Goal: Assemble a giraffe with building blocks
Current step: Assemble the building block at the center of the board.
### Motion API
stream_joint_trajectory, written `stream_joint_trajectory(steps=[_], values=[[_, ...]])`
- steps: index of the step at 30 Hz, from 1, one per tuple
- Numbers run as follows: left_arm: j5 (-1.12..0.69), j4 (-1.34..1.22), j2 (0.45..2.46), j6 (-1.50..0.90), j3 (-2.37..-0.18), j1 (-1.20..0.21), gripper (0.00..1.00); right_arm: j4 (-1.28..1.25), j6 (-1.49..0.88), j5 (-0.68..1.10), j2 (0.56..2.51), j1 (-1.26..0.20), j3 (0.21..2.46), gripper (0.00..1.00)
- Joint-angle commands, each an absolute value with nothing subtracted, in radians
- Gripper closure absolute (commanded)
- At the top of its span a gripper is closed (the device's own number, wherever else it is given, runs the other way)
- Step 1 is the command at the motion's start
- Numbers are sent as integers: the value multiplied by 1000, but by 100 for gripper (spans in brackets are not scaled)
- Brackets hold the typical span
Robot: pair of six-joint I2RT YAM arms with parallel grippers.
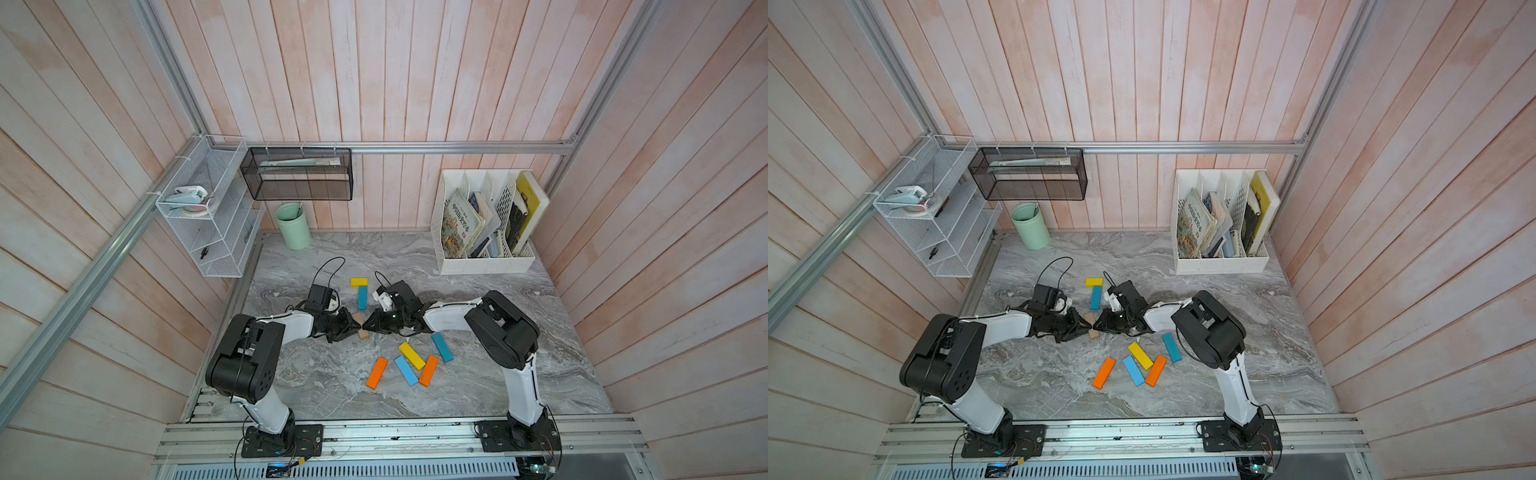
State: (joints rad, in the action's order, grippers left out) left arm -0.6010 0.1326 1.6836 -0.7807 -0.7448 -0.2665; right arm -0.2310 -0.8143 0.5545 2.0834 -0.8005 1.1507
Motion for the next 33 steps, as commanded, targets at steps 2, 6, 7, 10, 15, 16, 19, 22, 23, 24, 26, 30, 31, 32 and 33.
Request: stream_joint_trajectory(steps=[2,6,7,10,15,16,19,22,23,24,26,30,31,32,33], values=[[-588,153,1730,-740,-767,-295,73,-247,-810,659,2121,-869,1163,78],[-587,157,1723,-735,-764,-291,71,-260,-817,653,2105,-872,1138,78],[-590,153,1724,-735,-762,-291,71,-261,-817,653,2103,-872,1134,78],[-590,151,1729,-736,-763,-290,71,-264,-818,655,2103,-872,1130,78],[-591,149,1732,-738,-771,-290,71,-257,-812,653,2101,-873,1134,78],[-589,152,1734,-736,-773,-290,71,-256,-812,654,2102,-874,1136,78],[-589,153,1743,-732,-782,-287,71,-253,-810,661,2113,-873,1148,78],[-594,152,1757,-728,-793,-284,71,-249,-809,661,2120,-872,1158,78],[-595,152,1759,-727,-795,-281,71,-250,-809,661,2120,-873,1159,78],[-597,152,1762,-726,-797,-279,71,-249,-810,662,2121,-873,1163,78],[-600,152,1764,-724,-802,-276,71,-248,-810,663,2121,-874,1163,78],[-600,159,1760,-719,-808,-272,71,-247,-806,658,2118,-870,1154,78],[-600,160,1759,-718,-808,-271,71,-247,-804,657,2118,-870,1152,78],[-601,160,1759,-718,-808,-270,71,-248,-804,657,2117,-869,1151,78],[-601,158,1760,-718,-808,-270,71,-247,-802,655,2117,-866,1149,78]])
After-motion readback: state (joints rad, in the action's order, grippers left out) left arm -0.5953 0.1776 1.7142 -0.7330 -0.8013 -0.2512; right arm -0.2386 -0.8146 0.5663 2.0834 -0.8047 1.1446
